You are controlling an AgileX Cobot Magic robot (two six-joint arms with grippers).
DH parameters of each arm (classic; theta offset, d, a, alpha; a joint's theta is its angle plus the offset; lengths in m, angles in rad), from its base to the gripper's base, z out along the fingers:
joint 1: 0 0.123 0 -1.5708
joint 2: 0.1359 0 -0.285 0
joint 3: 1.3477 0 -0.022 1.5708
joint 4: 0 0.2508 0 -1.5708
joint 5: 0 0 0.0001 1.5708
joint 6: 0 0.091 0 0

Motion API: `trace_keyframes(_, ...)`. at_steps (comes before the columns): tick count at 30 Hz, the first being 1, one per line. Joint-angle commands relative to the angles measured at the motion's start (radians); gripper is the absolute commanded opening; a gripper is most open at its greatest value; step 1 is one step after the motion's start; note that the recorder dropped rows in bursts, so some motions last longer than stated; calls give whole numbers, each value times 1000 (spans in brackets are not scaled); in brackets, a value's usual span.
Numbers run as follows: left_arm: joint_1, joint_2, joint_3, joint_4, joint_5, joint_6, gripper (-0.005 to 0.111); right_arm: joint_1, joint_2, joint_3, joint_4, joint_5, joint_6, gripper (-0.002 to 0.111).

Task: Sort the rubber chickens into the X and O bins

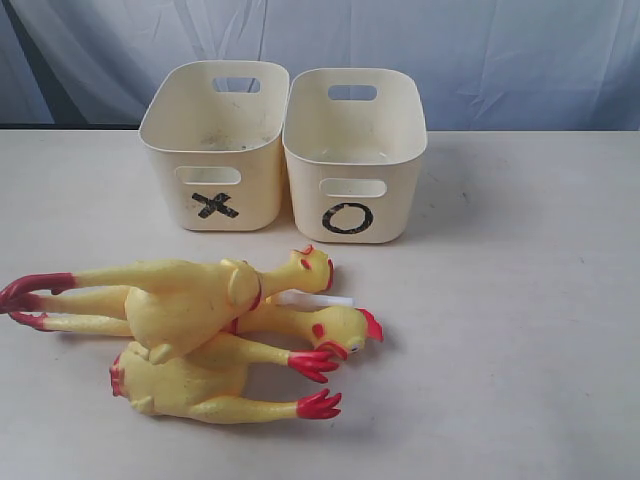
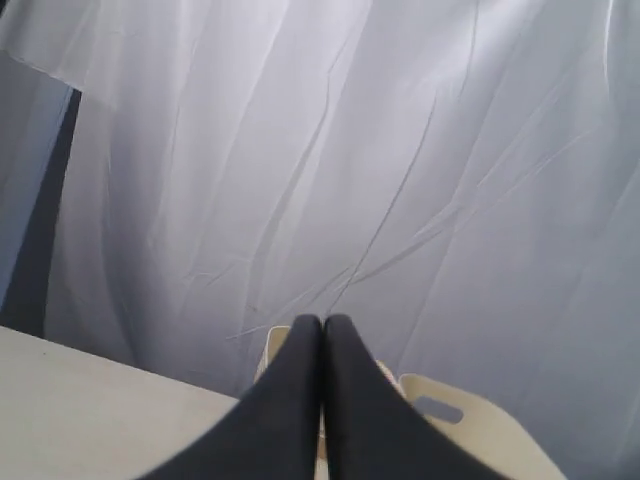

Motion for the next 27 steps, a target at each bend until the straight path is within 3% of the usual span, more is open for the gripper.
trace_keyframes(1, -2, 61, -52, 149, 85, 1, 0, 3, -6, 7, -1, -14, -3, -1)
trace_keyframes(7, -2, 72, -52, 309, 128, 1, 0, 3, -6, 7, -1, -14, -3, -1)
trace_keyframes(27, -2, 72, -52, 312, 128, -1, 0, 3, -6, 7, -1, -14, -3, -1)
